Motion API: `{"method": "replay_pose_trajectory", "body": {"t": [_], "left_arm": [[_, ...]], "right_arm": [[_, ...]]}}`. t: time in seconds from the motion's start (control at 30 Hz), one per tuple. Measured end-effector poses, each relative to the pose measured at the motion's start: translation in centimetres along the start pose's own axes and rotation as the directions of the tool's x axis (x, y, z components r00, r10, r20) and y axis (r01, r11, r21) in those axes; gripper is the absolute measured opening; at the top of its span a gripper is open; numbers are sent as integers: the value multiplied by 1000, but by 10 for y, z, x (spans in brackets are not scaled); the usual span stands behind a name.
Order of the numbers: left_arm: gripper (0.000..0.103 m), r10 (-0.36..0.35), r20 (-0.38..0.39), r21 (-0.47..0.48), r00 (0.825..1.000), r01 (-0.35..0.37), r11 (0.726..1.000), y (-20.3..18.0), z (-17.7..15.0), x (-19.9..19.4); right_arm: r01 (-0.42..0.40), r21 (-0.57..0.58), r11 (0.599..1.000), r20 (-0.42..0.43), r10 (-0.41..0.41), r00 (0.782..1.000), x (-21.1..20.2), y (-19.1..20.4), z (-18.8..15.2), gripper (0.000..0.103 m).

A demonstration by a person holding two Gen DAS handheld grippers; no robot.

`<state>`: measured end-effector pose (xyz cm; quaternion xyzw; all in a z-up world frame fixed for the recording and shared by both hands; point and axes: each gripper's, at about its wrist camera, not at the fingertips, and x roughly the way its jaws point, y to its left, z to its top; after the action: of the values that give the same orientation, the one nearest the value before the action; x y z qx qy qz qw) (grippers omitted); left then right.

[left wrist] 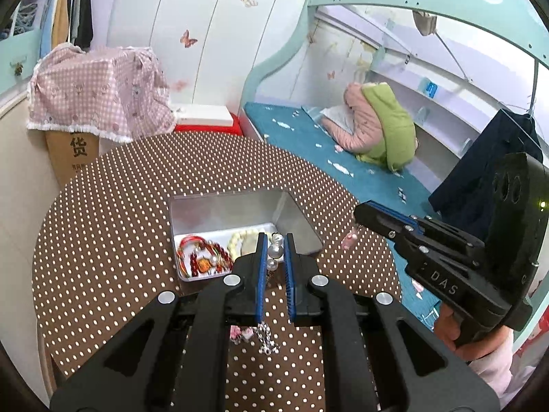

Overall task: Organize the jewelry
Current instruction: 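Carry both charms over the tin and open both grippers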

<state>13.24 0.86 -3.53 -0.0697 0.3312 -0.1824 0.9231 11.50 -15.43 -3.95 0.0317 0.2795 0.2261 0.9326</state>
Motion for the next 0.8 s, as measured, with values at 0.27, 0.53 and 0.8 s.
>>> {"method": "replay_pose_trajectory", "body": {"t": [0.27, 0.53, 0.8], "left_arm": [[10, 25, 63, -6, 998, -25, 1000, 6, 21, -11], [10, 47, 112, 0, 993, -47, 999, 9, 39, -17], [10, 49, 101, -18, 994, -47, 999, 17, 43, -7]], "right_arm": [[-30, -26, 999, 25, 30, 999, 8, 13, 14, 11], [-56, -49, 997, 34, 58, 998, 15, 23, 24, 11], [-75, -49, 996, 7, 75, 997, 26, 22, 23, 11]]}}
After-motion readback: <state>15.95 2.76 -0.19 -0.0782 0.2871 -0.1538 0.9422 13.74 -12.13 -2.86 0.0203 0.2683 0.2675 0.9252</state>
